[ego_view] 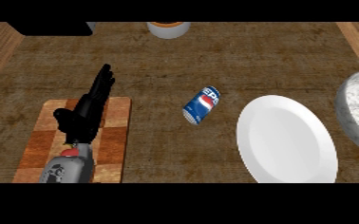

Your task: Pick the pear from the plate and place it in the bowl

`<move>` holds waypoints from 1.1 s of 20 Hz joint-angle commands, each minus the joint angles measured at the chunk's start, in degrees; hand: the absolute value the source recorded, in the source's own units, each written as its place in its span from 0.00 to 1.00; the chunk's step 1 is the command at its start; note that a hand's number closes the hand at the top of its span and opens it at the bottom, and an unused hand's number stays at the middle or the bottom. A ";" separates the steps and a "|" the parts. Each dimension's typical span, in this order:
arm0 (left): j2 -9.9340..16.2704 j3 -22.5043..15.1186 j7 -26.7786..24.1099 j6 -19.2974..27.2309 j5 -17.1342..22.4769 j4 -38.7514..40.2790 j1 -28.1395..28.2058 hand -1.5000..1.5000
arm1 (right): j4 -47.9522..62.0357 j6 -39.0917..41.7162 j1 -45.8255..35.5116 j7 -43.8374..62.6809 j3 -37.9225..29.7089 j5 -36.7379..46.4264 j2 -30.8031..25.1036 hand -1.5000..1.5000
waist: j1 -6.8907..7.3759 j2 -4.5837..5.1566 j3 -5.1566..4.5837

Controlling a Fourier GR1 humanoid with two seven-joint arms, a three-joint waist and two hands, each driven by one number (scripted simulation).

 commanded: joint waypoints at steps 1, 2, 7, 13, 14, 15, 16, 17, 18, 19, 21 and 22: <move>0.11 -0.16 0.07 -0.09 0.03 -2.64 2.06 0.50 | 9.20 0.52 -0.65 -5.62 -0.28 -1.19 -0.05 1.00 | 0.21 -0.08 -0.02; 0.43 0.43 0.66 -0.84 0.83 -1.07 -0.88 0.50 | 15.80 0.54 -0.08 -10.46 -2.19 -3.53 -0.68 1.00 | 0.41 0.15 0.05; -0.34 0.54 -1.39 0.26 0.07 0.37 0.44 0.50 | 25.49 5.56 -2.31 -16.94 -4.62 -9.89 -0.59 0.00 | 0.36 0.16 0.04; -0.54 -0.51 3.14 0.77 -0.68 -2.85 -0.91 0.50 | 28.04 7.51 -6.19 -24.20 -7.50 -16.07 0.25 0.00 | 0.14 -0.08 0.01; 0.01 -0.83 4.98 0.09 -0.38 -4.80 0.58 0.50 | 25.48 7.36 -1.97 -27.95 -9.29 -17.64 0.52 0.00 | -0.30 -0.24 0.00; 0.21 -0.83 0.24 -0.93 -0.15 -3.22 3.01 0.50 | 22.43 5.61 -5.29 -23.07 -9.34 -18.18 1.91 0.00 | -0.18 -0.25 -0.06; -1.41 -1.89 1.90 1.85 -2.19 -3.62 2.67 0.50 | 23.58 6.82 -2.67 -27.02 -12.42 -20.29 -0.41 0.00 | -0.52 -0.26 -0.03; -0.85 -0.19 -0.14 -0.31 0.35 -0.65 0.45 0.50 | 26.03 6.59 -6.16 -27.36 -12.33 -20.37 -1.66 0.00 | -0.23 -0.08 -0.03; 0.49 0.00 0.85 -0.83 0.25 -3.73 1.08 0.50 | 22.78 6.11 -3.82 -27.73 -13.78 -22.15 -0.01 0.00 | -0.48 -0.26 -0.04; 0.19 0.95 0.11 -0.77 0.55 0.72 -0.24 0.50 | 23.17 5.30 -5.44 -26.15 -13.91 -22.01 -0.96 0.00 | -0.44 -0.13 -0.06; -0.28 1.57 1.33 0.99 -0.58 3.05 -4.67 0.50 | 23.50 7.09 -6.32 -23.83 -16.16 -25.41 -1.42 0.00 | -0.74 -0.09 -0.07; 0.35 1.78 -2.48 0.05 -0.05 1.49 -0.26 0.50 | 20.77 5.57 -3.66 -23.70 -17.11 -26.20 0.53 0.00 | -0.67 -0.21 -0.08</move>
